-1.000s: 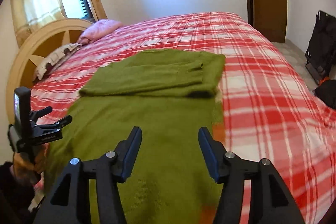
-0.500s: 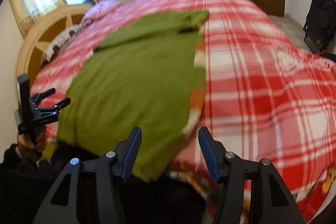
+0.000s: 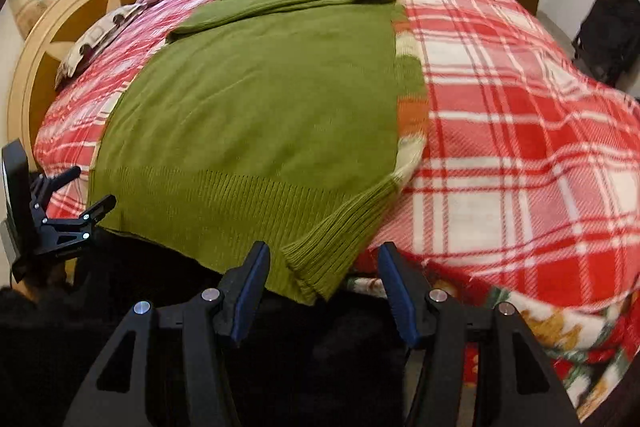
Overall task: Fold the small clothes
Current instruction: 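Move both grippers to the sweater hem to grasp it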
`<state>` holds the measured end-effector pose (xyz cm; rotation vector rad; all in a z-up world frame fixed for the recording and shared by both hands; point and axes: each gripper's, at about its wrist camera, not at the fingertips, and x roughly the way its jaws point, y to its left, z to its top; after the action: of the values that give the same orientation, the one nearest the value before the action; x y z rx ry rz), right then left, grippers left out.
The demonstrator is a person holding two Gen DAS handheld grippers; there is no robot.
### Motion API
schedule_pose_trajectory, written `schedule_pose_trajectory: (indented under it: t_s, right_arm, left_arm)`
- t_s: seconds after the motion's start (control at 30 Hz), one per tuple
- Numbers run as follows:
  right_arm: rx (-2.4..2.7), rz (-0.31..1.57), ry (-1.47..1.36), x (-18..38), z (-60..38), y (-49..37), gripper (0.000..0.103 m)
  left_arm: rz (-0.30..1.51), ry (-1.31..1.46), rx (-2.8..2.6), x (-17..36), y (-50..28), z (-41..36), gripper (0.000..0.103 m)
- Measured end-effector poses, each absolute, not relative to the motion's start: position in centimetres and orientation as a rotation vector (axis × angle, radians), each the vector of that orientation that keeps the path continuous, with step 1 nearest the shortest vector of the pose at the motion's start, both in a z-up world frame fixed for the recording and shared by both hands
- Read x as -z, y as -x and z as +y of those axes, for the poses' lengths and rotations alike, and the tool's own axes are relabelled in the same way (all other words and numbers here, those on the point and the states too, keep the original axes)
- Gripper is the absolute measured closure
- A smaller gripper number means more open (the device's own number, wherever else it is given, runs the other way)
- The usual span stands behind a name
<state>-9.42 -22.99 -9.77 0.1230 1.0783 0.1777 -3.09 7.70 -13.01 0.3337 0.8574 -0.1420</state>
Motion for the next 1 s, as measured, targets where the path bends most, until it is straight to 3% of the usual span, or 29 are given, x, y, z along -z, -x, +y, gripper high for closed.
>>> schedule_pose_trajectory:
  t_s: [0.3, 0.47, 0.5, 0.6, 0.77, 0.9, 1.0]
  right_arm:
    - [-0.074, 1.157, 0.052, 13.0, -19.2, 8.2, 0.046]
    - [-0.116, 1.181, -0.041, 13.8, -21.0, 8.3, 0.047]
    - [-0.127, 1.189, -0.071, 14.0, -21.6, 8.2, 0.061]
    - [-0.153, 1.215, -0.189, 14.5, -23.7, 8.0, 0.083]
    - [-0.22, 1.208, -0.284, 14.0, -24.8, 8.4, 0.089]
    - [-0.242, 1.207, -0.314, 13.7, -24.9, 8.6, 0.089]
    - [-0.252, 1.203, -0.341, 13.4, -25.7, 8.7, 0.089]
  left_arm:
    - [0.956, -0.292, 0.13, 14.9, 2.1, 7.9, 0.0]
    - [0.965, -0.287, 0.138, 15.1, 2.3, 8.0, 0.0]
    - [0.974, -0.277, 0.143, 15.2, 2.2, 8.0, 0.0]
    - [0.987, -0.263, 0.149, 15.4, 2.2, 8.3, 0.0]
    - [0.989, -0.26, 0.174, 15.5, 2.2, 8.2, 0.0]
    - [0.983, -0.227, 0.212, 15.2, 2.5, 8.4, 0.012]
    - [0.975, -0.141, 0.225, 14.7, 2.4, 9.9, 0.039]
